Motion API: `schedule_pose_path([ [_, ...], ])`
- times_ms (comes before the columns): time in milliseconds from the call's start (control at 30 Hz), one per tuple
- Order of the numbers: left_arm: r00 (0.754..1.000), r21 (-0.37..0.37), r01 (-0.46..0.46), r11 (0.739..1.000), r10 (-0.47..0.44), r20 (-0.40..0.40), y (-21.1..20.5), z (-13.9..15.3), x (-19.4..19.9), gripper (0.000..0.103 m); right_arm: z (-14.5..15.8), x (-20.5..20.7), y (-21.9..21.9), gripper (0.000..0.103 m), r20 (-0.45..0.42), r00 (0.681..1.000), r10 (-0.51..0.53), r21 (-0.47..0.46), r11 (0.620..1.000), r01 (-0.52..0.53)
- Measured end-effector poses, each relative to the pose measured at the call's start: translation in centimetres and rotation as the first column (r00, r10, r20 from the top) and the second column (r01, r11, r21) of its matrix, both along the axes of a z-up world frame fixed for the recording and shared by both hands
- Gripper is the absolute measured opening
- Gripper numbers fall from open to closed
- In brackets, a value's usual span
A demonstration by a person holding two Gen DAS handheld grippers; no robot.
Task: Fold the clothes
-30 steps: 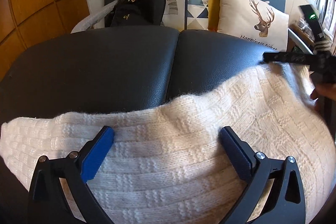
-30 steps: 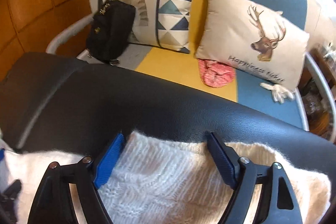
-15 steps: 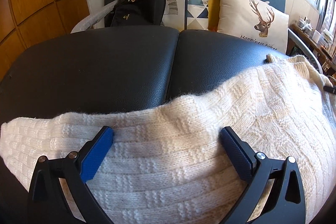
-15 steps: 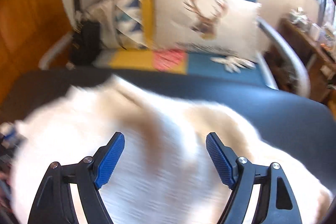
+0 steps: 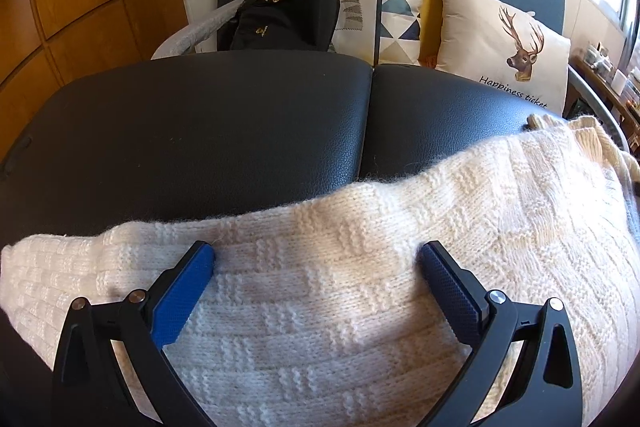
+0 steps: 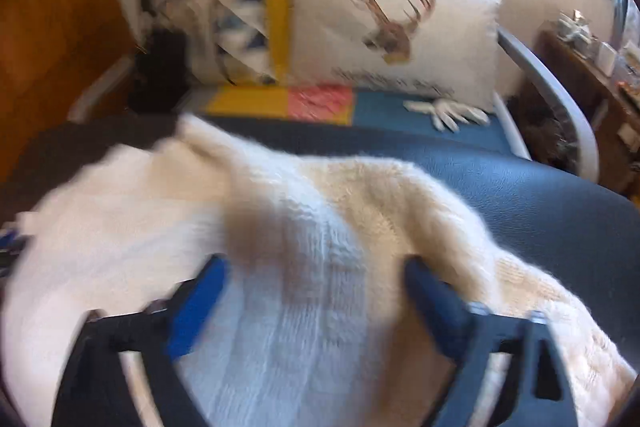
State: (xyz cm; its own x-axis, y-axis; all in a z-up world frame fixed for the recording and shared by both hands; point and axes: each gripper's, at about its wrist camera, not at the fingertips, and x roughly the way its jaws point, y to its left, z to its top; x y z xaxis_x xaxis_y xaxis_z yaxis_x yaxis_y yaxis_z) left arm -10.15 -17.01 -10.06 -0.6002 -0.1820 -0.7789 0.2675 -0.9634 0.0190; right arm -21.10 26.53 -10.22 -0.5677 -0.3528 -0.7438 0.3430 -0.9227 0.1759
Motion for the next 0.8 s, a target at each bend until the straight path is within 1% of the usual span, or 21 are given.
schedule_pose_path([
  [33,1.0,0.0,0.0,1.0,0.0,0.0,0.0,0.0,0.0,0.103,0.6,1.1,1.3,0.081,-0.016,1.0,-0.011,-0.041,0.999,0.01],
  [67,1.0,0.0,0.0,1.0,0.0,0.001,0.0,0.0,0.0,0.103,1.0,2.4,2.9,0.08,-0.03,0.999,-0.037,-0.054,0.998,0.035],
  [133,1.0,0.0,-0.001,1.0,0.001,0.0,0.0,-0.1,0.1,0.103,1.2,4.1,5.8,0.08,-0.037,0.994,-0.1,-0.017,0.995,0.099],
  [300,1.0,0.0,-0.001,1.0,0.001,-0.001,0.1,-0.1,0.1,0.103,-0.2,5.3,12.8,0.08,0.049,0.969,-0.243,0.082,0.968,0.238],
  [400,1.0,-0.003,-0.001,1.0,0.001,-0.001,0.1,-0.2,0.2,0.103,-1.4,4.8,15.4,0.08,0.094,0.949,-0.3,0.148,0.947,0.285],
  [533,1.0,-0.004,-0.001,1.0,0.001,0.001,0.1,-0.2,0.2,0.103,-1.7,3.9,18.2,0.081,0.075,0.926,-0.369,0.211,0.914,0.347],
  [733,1.0,-0.001,-0.001,1.0,0.001,0.0,0.0,-0.2,0.2,0.103,-1.8,5.1,22.3,0.082,0.075,0.895,-0.44,0.246,0.878,0.411],
  [800,1.0,-0.002,-0.001,1.0,0.001,0.0,0.1,-0.2,0.2,0.103,-1.7,5.6,23.1,0.083,0.088,0.89,-0.446,0.257,0.874,0.413],
])
